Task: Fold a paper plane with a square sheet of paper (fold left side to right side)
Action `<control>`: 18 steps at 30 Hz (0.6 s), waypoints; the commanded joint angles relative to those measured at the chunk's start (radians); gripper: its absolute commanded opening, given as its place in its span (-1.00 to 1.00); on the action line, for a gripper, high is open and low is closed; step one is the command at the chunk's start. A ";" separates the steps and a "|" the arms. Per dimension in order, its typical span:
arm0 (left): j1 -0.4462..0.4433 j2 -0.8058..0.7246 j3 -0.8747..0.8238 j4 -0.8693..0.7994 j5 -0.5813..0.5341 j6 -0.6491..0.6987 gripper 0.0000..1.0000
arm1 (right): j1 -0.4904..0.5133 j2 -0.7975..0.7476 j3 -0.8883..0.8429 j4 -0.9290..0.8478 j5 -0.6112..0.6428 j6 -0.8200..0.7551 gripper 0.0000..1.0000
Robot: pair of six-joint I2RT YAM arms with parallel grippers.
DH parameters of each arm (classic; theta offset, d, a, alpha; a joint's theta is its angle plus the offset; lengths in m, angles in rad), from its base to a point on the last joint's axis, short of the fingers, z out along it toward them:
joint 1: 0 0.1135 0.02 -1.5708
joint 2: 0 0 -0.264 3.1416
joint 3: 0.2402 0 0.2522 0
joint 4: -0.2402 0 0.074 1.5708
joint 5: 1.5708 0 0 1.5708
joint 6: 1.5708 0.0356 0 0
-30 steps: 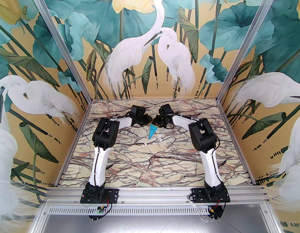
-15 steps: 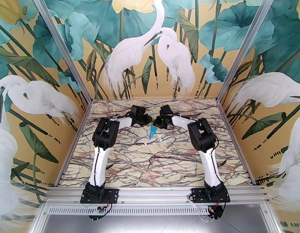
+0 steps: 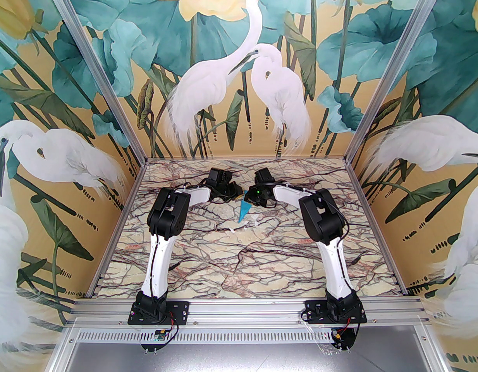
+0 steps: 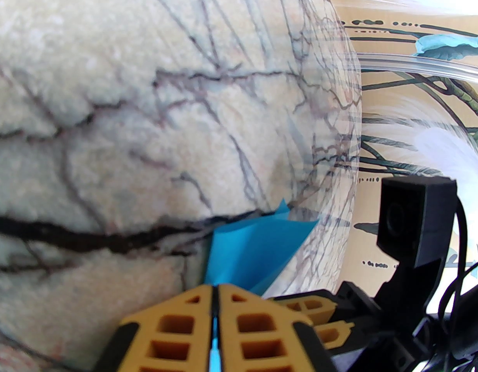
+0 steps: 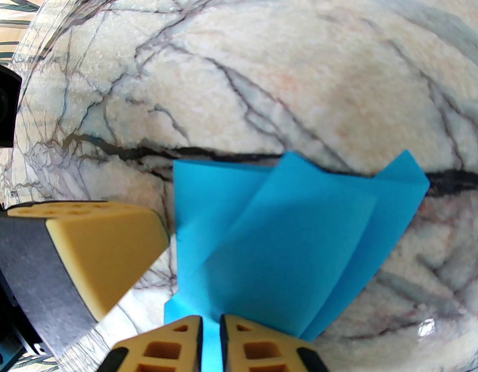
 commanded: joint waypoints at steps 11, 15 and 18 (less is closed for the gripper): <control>-0.012 -0.083 -0.074 -0.054 -0.024 0.022 -0.76 | -0.003 -0.027 -0.057 -0.020 -0.008 -0.037 -0.68; -0.013 -0.217 -0.192 -0.011 0.007 0.022 -0.74 | -0.003 -0.017 -0.049 -0.027 -0.008 -0.040 -0.68; -0.028 -0.285 -0.283 0.040 0.056 -0.009 -0.74 | -0.002 -0.008 -0.045 -0.025 -0.011 -0.035 -0.70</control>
